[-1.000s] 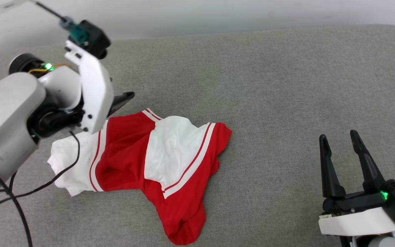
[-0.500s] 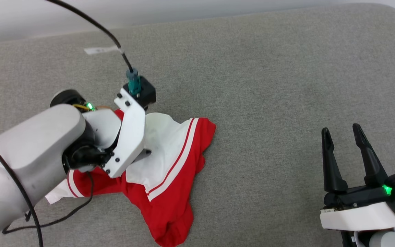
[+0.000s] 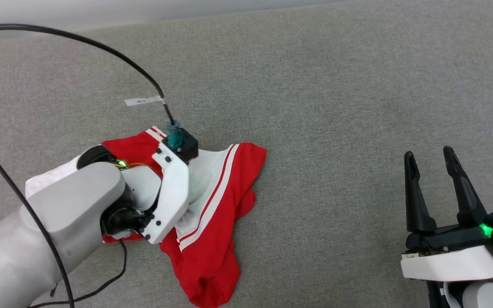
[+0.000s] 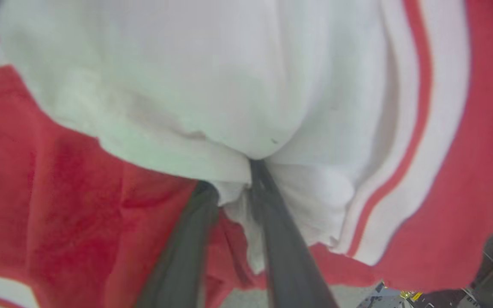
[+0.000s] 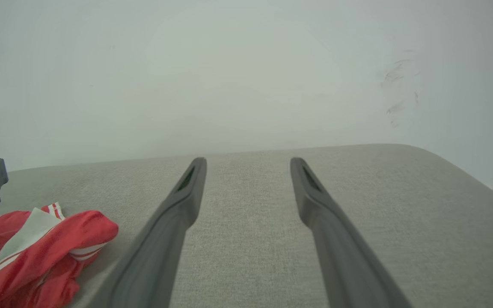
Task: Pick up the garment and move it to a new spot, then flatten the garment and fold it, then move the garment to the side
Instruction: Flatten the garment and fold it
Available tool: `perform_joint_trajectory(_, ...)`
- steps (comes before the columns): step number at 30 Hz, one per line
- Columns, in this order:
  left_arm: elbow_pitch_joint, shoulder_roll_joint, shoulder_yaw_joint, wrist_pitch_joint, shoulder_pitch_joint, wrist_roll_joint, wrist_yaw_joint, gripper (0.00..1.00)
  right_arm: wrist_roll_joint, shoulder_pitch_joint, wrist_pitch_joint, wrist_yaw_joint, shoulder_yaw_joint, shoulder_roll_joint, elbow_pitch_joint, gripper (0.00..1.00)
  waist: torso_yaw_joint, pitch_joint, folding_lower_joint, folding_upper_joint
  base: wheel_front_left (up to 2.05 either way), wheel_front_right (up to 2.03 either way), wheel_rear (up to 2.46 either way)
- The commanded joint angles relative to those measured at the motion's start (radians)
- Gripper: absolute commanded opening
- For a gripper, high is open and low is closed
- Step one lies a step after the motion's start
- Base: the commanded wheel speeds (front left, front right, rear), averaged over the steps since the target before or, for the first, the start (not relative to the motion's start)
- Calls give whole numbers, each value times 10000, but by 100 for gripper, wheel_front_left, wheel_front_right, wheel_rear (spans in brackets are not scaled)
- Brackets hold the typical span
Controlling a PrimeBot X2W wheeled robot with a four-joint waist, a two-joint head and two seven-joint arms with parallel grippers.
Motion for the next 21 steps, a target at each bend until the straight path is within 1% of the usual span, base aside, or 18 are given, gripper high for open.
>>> perform_joint_trajectory(1, -38, -130, -84, -101, 171, -14, -15, 0, 64, -42, -23, -3, -25, 6, 17, 100, 26, -51, 0, 0, 0, 0, 0)
perform_joint_trajectory(8, -774, 340, 747, -1514, -479, -425, -9, 0, 67, 161, -23, -3, 3, 6, 55, 100, 198, -439, 0, 0, 0, 0, 0)
perform_joint_trajectory(12, -1374, 349, 1027, -2076, -794, -482, -10, 0, 21, 186, -23, -3, 28, 6, 38, 100, 263, -512, 0, 0, 0, 0, 0)
perform_joint_trajectory(16, -1577, -119, 888, -2528, -1046, 9, -10, 0, -32, 73, -23, -3, 50, 6, -10, 100, 249, -450, 0, 0, 0, 0, 0)
perform_joint_trajectory(21, -935, -1382, 538, -3044, -1232, 706, -11, 0, -95, -4, -23, -3, 31, 6, -66, 100, 91, -256, 0, 0, 0, 0, 0)
